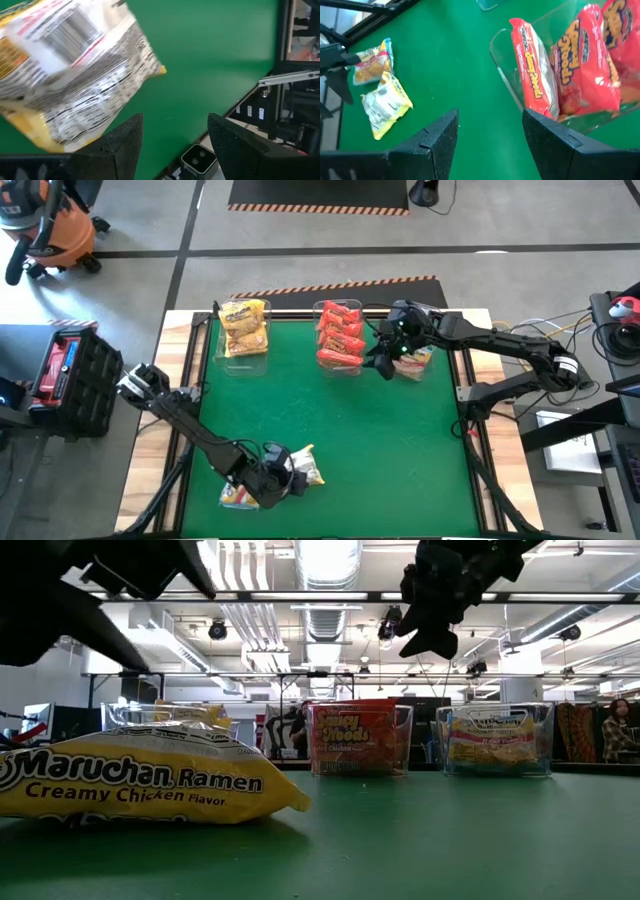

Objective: Sort Maruchan noodles
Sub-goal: Put the yellow noodle pack into the left transparent bin

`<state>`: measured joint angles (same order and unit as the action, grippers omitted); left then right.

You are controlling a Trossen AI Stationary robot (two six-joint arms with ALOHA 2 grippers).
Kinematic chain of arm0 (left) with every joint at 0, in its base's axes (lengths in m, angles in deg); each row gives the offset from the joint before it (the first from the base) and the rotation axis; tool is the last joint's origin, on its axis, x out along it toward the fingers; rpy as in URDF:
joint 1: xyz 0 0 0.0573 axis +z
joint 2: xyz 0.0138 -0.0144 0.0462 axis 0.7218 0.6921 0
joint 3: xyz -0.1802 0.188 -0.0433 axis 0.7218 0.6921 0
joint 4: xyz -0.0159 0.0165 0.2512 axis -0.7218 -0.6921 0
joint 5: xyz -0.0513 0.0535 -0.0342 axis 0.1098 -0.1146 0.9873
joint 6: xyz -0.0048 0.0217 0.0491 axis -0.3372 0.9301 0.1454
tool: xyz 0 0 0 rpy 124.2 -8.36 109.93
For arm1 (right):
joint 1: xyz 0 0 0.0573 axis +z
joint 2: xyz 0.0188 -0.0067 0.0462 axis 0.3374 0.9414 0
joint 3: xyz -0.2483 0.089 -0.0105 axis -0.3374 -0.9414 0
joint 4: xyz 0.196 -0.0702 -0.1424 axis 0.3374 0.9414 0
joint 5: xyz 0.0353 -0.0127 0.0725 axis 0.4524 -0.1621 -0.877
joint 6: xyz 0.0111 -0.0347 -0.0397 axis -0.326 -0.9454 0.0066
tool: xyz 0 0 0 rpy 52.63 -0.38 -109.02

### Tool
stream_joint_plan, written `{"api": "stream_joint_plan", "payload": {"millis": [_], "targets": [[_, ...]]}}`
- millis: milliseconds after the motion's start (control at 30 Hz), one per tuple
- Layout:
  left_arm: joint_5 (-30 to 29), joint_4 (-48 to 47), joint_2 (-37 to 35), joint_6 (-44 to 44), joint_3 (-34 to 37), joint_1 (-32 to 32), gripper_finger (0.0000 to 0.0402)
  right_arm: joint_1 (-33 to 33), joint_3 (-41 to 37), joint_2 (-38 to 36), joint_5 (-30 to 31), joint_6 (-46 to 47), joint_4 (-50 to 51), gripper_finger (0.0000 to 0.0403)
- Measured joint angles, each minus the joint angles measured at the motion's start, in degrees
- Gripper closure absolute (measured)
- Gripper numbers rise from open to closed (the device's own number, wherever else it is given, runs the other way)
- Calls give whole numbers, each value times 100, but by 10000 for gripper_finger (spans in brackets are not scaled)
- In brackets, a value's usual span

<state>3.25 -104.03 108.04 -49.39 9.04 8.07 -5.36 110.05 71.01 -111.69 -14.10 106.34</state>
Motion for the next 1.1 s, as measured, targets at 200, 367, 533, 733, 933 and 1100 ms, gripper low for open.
{"api": "stream_joint_plan", "payload": {"millis": [200,367,533,733,933,1100], "targets": [[205,-302,128,-389,0,-73,196,46,0,0,-3,1056,140,195],[298,-350,237,-527,0,-90,196,209,0,0,-51,1320,482,195],[298,-416,308,-550,0,-94,196,590,0,0,-62,1559,888,195],[293,-430,501,-569,0,88,196,940,0,2,-65,1577,898,195],[248,58,718,-229,-20,397,196,998,0,2,-46,1577,798,195],[-1,670,857,607,-9,809,196,997,0,3,-42,1943,557,195]]}}
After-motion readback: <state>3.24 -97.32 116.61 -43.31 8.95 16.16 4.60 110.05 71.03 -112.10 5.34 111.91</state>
